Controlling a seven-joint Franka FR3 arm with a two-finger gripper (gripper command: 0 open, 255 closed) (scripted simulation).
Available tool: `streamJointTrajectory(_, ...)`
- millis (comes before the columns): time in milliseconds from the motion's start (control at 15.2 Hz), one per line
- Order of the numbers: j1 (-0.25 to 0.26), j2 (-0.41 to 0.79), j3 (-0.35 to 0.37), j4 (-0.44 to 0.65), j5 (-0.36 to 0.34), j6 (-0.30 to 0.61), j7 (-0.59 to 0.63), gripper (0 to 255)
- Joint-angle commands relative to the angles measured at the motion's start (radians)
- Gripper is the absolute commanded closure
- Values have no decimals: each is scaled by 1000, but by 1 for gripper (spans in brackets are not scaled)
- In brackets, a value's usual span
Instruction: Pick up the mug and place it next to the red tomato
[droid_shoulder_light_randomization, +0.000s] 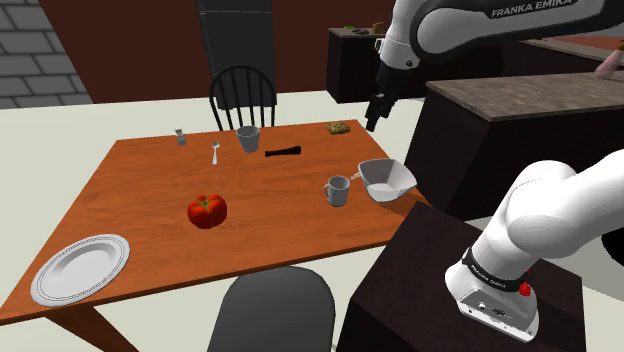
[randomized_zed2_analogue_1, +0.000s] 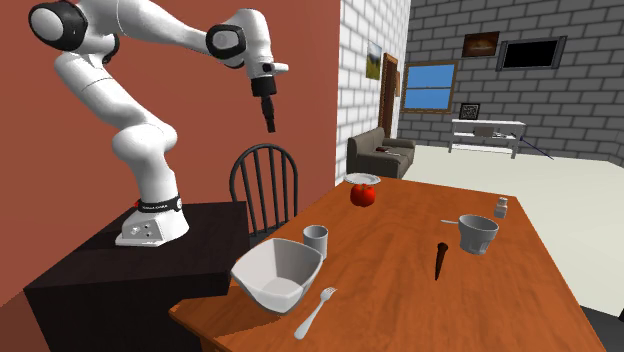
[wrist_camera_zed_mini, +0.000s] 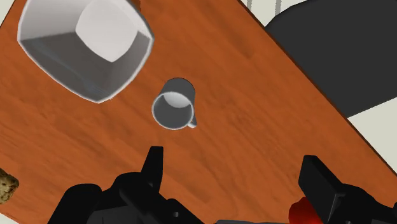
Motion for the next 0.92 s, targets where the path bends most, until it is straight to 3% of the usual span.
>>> streamJointTrajectory(0,-5,55,-22,-17,-2,65,-22,0)
streamJointTrajectory(462,-13,281,-95,-24,13,265,-108,0)
streamJointTrajectory(858,-12,508,-148,22,70,413,-205,0)
